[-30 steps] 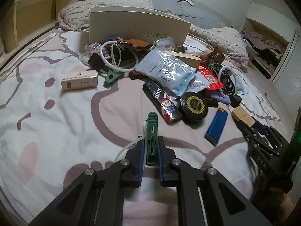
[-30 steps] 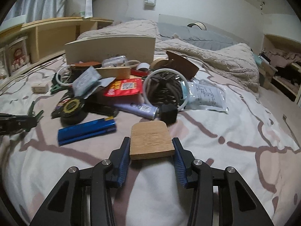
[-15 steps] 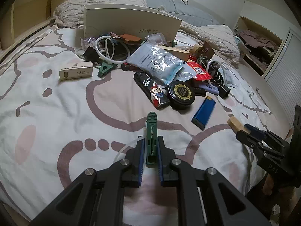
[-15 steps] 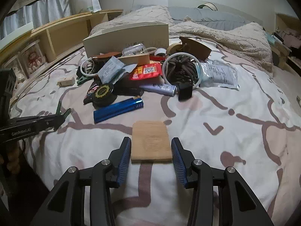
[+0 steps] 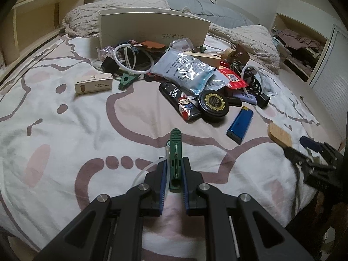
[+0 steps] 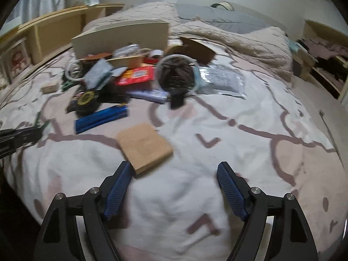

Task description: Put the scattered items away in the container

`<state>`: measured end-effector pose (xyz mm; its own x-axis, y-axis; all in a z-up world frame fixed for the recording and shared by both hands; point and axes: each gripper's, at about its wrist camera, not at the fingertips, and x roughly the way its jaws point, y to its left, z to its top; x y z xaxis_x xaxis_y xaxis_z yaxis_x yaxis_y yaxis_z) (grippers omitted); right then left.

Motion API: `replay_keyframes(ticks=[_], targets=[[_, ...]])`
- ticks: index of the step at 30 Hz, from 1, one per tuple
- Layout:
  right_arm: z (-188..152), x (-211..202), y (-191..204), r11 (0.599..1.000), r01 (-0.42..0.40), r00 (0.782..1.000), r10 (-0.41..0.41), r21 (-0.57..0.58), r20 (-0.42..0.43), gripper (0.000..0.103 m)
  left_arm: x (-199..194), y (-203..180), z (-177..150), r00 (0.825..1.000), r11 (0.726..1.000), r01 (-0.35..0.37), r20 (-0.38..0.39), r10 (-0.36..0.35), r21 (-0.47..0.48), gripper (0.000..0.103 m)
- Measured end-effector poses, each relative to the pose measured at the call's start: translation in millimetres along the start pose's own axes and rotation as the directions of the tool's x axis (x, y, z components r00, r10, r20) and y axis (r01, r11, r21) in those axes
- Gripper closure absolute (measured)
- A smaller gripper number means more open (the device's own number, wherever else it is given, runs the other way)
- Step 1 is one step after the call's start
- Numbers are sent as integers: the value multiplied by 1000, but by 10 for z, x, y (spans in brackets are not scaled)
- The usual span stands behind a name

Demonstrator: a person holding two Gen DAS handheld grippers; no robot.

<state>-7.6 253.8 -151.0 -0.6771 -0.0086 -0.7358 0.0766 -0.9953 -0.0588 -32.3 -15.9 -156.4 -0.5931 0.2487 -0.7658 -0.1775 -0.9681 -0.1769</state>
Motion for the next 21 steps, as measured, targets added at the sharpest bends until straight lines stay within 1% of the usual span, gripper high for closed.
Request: replay_keyframes(ticks=[3, 7, 9, 12, 17, 20, 21], targets=[[9, 33, -151, 999, 44, 999, -44, 27, -11, 22, 3, 10, -7, 1000, 1000, 0, 1, 0, -2, 90], [15, 67, -412, 991, 77, 997, -73, 113, -37, 22, 7, -4, -11, 1000, 1000, -13, 3, 13, 11, 90], [16, 64, -464, 987, 81, 996, -76, 137, -41, 22, 7, -5, -14, 1000, 1000, -12, 6, 12, 12, 90], [18, 31, -449, 987, 69, 997, -63, 147, -44, 22, 11, 15, -20, 1000, 1000, 1, 9, -1, 2, 89], [45, 18, -267, 990, -5, 999, 11, 142, -48, 22, 29, 19, -26, 1000, 1000, 10, 5, -9, -25, 89], [88, 34, -141, 991, -14, 999, 20, 130, -42, 22, 37, 25, -36, 999, 998, 31, 9, -31, -49, 80], [110, 51, -100, 992, -17, 999, 23, 128, -42, 22, 35, 11, -46, 999, 998, 45, 14, -44, -52, 74]])
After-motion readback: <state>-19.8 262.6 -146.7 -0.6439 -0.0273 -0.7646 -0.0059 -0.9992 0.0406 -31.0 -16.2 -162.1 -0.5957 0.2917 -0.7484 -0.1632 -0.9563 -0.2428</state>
